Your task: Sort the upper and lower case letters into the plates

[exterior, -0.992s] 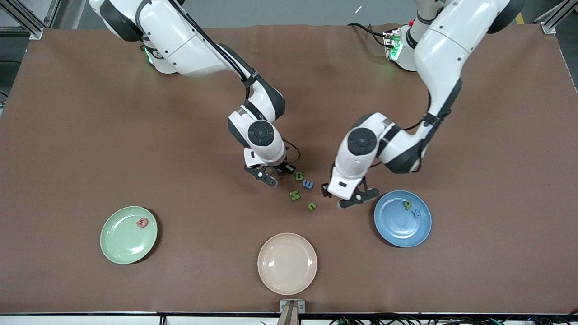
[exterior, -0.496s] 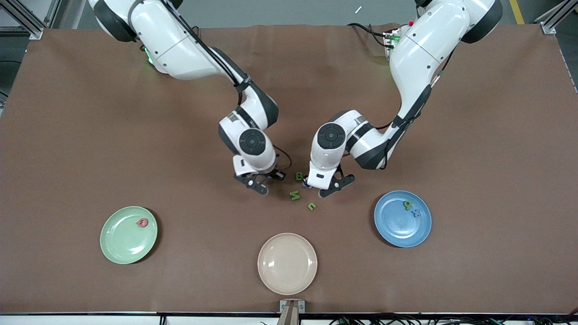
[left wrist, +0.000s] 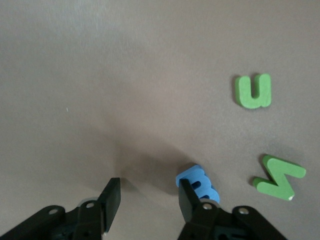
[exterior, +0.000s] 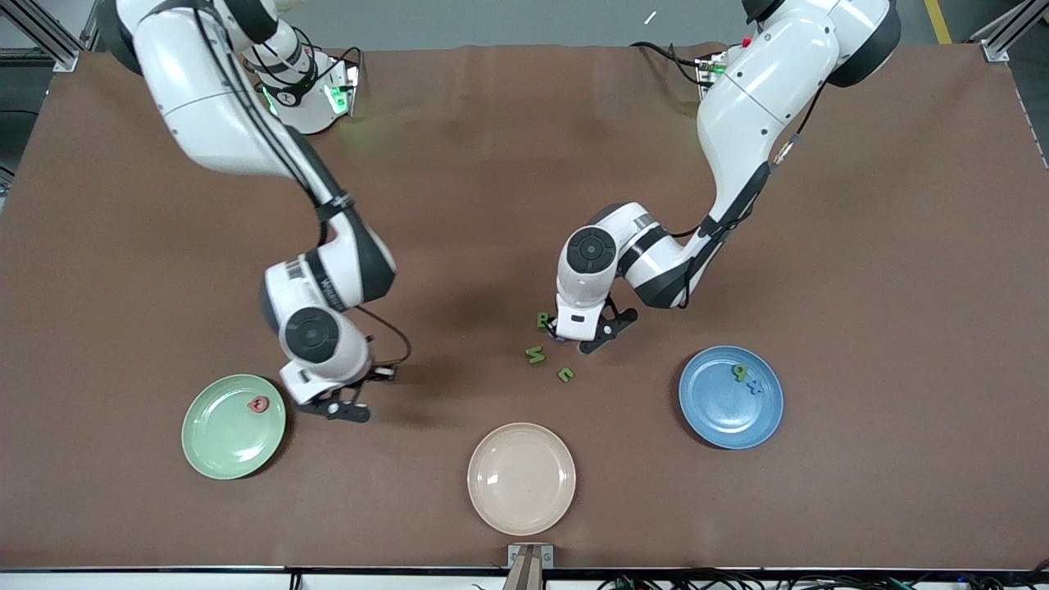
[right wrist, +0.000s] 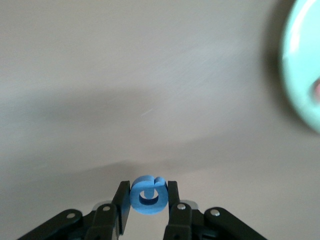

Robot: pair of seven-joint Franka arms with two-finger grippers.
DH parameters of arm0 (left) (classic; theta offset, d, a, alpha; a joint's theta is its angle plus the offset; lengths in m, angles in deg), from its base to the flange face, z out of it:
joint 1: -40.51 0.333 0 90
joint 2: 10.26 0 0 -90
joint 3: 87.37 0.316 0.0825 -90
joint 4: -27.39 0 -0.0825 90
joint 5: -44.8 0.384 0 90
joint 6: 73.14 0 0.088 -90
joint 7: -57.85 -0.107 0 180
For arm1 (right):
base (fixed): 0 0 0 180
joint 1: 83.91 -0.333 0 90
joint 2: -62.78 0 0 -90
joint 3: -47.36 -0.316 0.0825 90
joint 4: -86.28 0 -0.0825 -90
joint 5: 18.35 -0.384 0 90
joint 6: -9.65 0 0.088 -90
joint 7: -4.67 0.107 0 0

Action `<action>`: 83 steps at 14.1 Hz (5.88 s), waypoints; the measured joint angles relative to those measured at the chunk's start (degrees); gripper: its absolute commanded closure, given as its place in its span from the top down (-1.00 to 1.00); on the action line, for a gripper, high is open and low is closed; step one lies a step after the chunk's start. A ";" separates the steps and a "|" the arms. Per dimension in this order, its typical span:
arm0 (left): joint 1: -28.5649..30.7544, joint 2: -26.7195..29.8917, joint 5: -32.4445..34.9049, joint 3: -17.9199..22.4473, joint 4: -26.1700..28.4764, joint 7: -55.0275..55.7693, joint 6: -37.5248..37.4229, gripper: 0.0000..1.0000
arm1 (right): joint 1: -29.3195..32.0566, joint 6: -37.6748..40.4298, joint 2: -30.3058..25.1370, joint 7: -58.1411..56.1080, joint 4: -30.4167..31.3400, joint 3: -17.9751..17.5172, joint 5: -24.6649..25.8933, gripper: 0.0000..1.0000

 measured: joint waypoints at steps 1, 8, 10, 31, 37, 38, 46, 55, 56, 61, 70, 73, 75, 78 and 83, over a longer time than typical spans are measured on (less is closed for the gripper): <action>-0.33 -0.05 0.00 0.00 -0.04 0.88 -0.01 0.10 | 2.64 -0.02 0.00 -6.14 -0.01 0.14 0.23 -0.78; -0.69 -0.08 0.00 0.08 -1.06 1.85 -0.04 0.10 | 13.46 -6.27 0.29 -30.18 -1.59 0.23 14.01 -0.35; -0.68 -0.06 0.00 0.12 -2.72 1.85 -0.03 0.10 | 14.49 -10.25 1.30 -30.26 -1.43 0.22 18.99 0.61; -4.58 -6.41 0.01 6.26 -16.26 -16.52 0.14 0.06 | 11.51 3.28 -0.15 4.58 -1.46 -21.21 8.62 0.99; -4.73 -8.72 0.01 6.59 -16.89 -18.38 4.16 -0.02 | 7.75 2.86 -0.05 13.46 -1.21 -21.26 8.61 0.99; -4.73 -8.88 0.01 6.90 -16.94 -18.62 4.36 -0.03 | 7.72 2.79 -0.05 13.66 -1.21 -21.25 8.61 0.99; -4.68 -9.25 0.01 8.28 -17.21 -20.78 4.95 -0.83 | 7.59 0.42 0.05 18.68 -1.03 -21.23 8.49 0.99; -2.59 -6.42 0.00 8.53 -19.16 -20.80 -2.02 -1.00 | 3.70 -4.22 0.93 37.52 -0.61 -21.29 8.46 0.99; -1.39 -4.89 0.01 8.53 -19.16 -21.42 -4.77 -1.00 | 2.96 -4.92 1.18 39.56 -0.55 -21.31 8.46 0.99; 6.15 0.09 0.00 8.58 -18.77 -34.60 -19.87 -0.98 | -3.34 -8.80 3.16 48.25 -1.37 -18.77 8.53 0.99; 12.13 -0.33 0.01 8.68 -15.38 -37.84 -20.60 0.71 | -13.65 -13.52 12.15 60.74 -13.81 -13.56 8.53 0.99; 12.12 -0.31 -0.06 8.28 -15.41 -37.82 -20.55 0.98 | -13.99 -16.57 14.40 63.31 -14.64 -13.48 8.53 0.99; 11.95 -0.27 -0.97 6.95 -15.52 -37.09 -20.54 0.98 | -14.51 -17.98 15.99 63.97 -14.71 -13.48 8.53 0.98; 11.63 -0.20 -2.73 3.82 -15.82 -31.28 -20.50 0.98 | -15.24 -18.76 17.40 64.80 -15.03 -13.47 8.53 0.95; 9.10 -0.36 -3.98 -1.60 -15.65 -17.46 -16.48 0.87 | -15.88 -18.88 17.63 65.91 -15.12 -13.47 8.53 0.76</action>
